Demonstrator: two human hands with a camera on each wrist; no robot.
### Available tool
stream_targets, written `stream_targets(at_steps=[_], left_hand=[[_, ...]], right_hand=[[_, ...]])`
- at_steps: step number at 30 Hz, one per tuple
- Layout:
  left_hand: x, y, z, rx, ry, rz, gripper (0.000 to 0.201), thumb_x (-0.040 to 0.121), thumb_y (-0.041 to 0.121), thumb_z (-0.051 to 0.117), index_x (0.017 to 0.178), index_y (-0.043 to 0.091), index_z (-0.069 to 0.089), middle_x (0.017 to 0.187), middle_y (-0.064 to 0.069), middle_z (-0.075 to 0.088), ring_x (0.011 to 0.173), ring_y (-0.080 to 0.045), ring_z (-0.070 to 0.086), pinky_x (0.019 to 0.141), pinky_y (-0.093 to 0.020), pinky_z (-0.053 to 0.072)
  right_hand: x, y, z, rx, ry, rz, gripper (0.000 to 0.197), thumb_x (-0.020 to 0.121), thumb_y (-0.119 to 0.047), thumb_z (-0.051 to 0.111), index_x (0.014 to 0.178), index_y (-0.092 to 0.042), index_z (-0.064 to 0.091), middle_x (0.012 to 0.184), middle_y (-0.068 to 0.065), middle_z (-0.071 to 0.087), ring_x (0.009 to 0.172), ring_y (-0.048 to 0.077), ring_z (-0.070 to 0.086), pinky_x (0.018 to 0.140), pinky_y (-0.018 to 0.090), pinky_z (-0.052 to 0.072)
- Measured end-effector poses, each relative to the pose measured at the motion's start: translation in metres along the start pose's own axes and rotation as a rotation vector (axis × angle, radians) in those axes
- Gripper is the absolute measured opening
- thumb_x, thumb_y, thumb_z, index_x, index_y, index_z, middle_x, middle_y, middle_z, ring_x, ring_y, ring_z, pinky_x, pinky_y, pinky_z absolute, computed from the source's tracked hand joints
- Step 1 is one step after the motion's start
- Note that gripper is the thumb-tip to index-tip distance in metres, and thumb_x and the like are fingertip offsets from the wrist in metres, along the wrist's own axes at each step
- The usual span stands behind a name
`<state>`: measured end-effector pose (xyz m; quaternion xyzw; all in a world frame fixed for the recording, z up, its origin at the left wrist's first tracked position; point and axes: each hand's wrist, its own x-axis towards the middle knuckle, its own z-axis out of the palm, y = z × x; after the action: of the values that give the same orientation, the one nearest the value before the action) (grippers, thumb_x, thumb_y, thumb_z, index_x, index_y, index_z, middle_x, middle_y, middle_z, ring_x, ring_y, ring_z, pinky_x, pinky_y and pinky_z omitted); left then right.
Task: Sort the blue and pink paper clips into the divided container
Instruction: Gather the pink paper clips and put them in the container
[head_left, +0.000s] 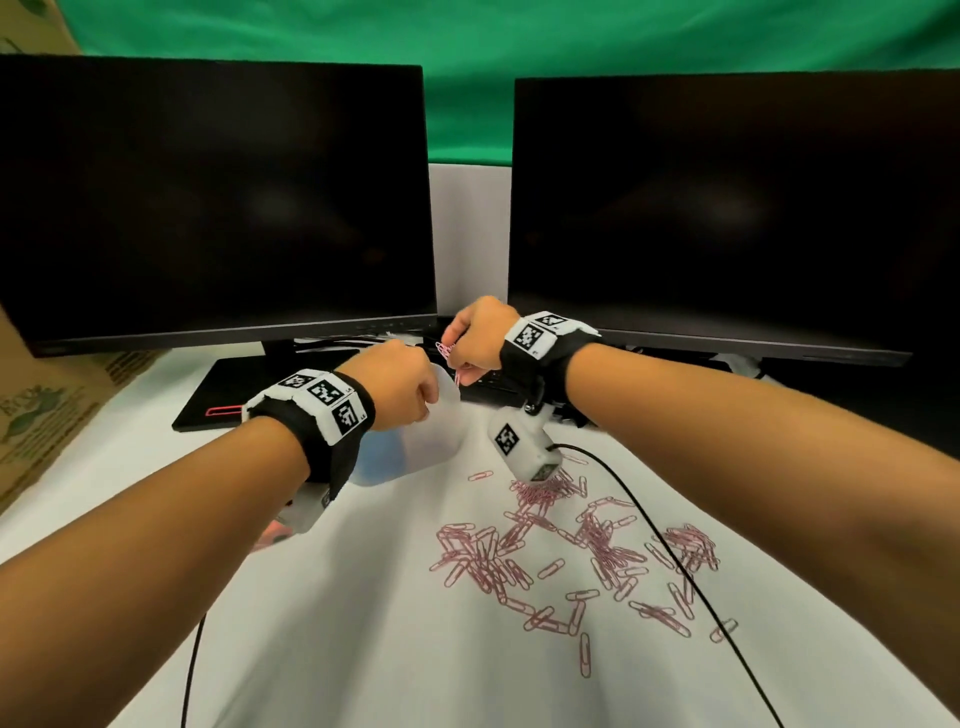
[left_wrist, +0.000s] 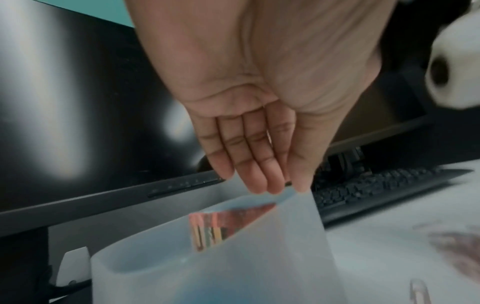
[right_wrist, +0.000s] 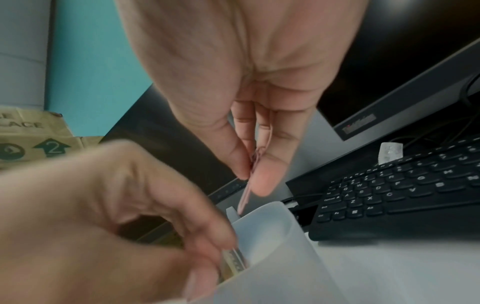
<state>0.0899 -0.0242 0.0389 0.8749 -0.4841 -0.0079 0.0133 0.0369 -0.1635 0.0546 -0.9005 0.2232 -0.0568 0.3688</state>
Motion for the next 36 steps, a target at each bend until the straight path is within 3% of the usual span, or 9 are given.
stream_targets(at_steps=[4, 9, 14, 18, 21, 25, 29, 33, 36], left_hand=[[-0.015, -0.004, -0.012, -0.108, 0.141, -0.042, 0.015, 0.083, 0.022, 0.064, 0.090, 0.027, 0.077, 0.088, 0.010, 0.072, 0.088, -0.014, 0.066, 0.083, -0.032, 0.055], [-0.020, 0.001, -0.003, -0.160, -0.009, -0.039, 0.008, 0.079, 0.019, 0.072, 0.084, 0.024, 0.076, 0.072, 0.017, 0.064, 0.082, -0.011, 0.065, 0.082, -0.029, 0.055], [-0.010, 0.018, 0.032, -0.061, -0.256, -0.071, 0.033, 0.080, 0.035, 0.073, 0.111, 0.024, 0.069, 0.104, 0.006, 0.065, 0.098, -0.017, 0.059, 0.086, -0.026, 0.048], [-0.001, 0.041, 0.050, -0.036, -0.316, -0.008, 0.056, 0.091, 0.034, 0.059, 0.142, 0.017, 0.046, 0.142, -0.004, 0.050, 0.129, -0.025, 0.046, 0.102, -0.030, 0.040], [0.001, 0.067, 0.057, -0.040, -0.389, 0.021, 0.065, 0.098, 0.030, 0.048, 0.154, 0.011, 0.021, 0.159, -0.008, 0.026, 0.145, -0.024, 0.028, 0.113, -0.029, 0.027], [-0.004, 0.099, 0.063, -0.038, -0.480, 0.075, 0.054, 0.097, 0.025, 0.046, 0.147, 0.008, 0.034, 0.151, -0.012, 0.037, 0.136, -0.029, 0.040, 0.108, -0.033, 0.038], [-0.017, 0.111, 0.067, -0.031, -0.496, 0.172, 0.039, 0.088, 0.015, 0.048, 0.126, 0.009, 0.053, 0.127, -0.009, 0.055, 0.111, -0.027, 0.057, 0.095, -0.036, 0.051], [-0.032, 0.104, 0.065, -0.057, -0.526, 0.255, 0.058, 0.086, 0.014, 0.049, 0.143, 0.024, 0.044, 0.142, 0.002, 0.050, 0.123, -0.020, 0.052, 0.104, -0.034, 0.045], [-0.044, 0.086, 0.060, -0.110, -0.463, 0.188, 0.075, 0.083, 0.035, 0.065, 0.150, 0.031, 0.030, 0.148, 0.006, 0.041, 0.130, -0.018, 0.046, 0.107, -0.033, 0.042]], right_hand=[[0.012, -0.010, 0.018, -0.070, -0.032, -0.008, 0.014, 0.078, -0.003, 0.068, 0.089, -0.010, 0.073, 0.074, 0.012, 0.075, 0.073, 0.024, 0.075, 0.075, 0.039, 0.062], [0.007, -0.008, 0.024, -0.164, 0.013, -0.078, 0.019, 0.079, -0.007, 0.069, 0.098, -0.012, 0.071, 0.082, 0.005, 0.072, 0.078, 0.023, 0.073, 0.077, 0.033, 0.060], [-0.014, 0.025, 0.004, -0.078, 0.058, -0.074, 0.020, 0.081, -0.007, 0.058, 0.084, -0.024, 0.068, 0.073, 0.002, 0.067, 0.076, 0.029, 0.071, 0.075, 0.037, 0.061], [-0.048, 0.073, -0.007, -0.631, -0.184, -0.011, 0.037, 0.091, -0.008, 0.045, 0.121, -0.013, 0.066, 0.127, 0.008, 0.062, 0.117, 0.030, 0.058, 0.100, 0.039, 0.048], [-0.066, 0.109, 0.003, -0.868, -0.367, 0.142, 0.042, 0.095, -0.010, 0.043, 0.135, -0.003, 0.050, 0.142, 0.014, 0.049, 0.127, 0.032, 0.049, 0.104, 0.039, 0.044], [-0.091, 0.122, 0.011, -0.767, -0.407, 0.132, 0.053, 0.096, -0.006, 0.036, 0.148, -0.007, 0.028, 0.154, 0.015, 0.032, 0.137, 0.032, 0.038, 0.110, 0.035, 0.037], [-0.121, 0.118, 0.009, -0.640, -0.428, -0.015, 0.051, 0.091, 0.000, 0.038, 0.139, -0.015, 0.041, 0.131, 0.012, 0.057, 0.112, 0.029, 0.055, 0.083, 0.030, 0.041], [-0.149, 0.127, -0.009, -0.570, -0.436, -0.039, 0.053, 0.091, -0.002, 0.037, 0.141, -0.017, 0.044, 0.123, -0.001, 0.060, 0.108, 0.024, 0.056, 0.097, 0.030, 0.042], [-0.166, 0.145, -0.037, -0.526, -0.298, 0.021, 0.059, 0.089, -0.006, 0.048, 0.146, -0.021, 0.040, 0.143, 0.000, 0.050, 0.126, 0.019, 0.050, 0.104, 0.033, 0.042]])
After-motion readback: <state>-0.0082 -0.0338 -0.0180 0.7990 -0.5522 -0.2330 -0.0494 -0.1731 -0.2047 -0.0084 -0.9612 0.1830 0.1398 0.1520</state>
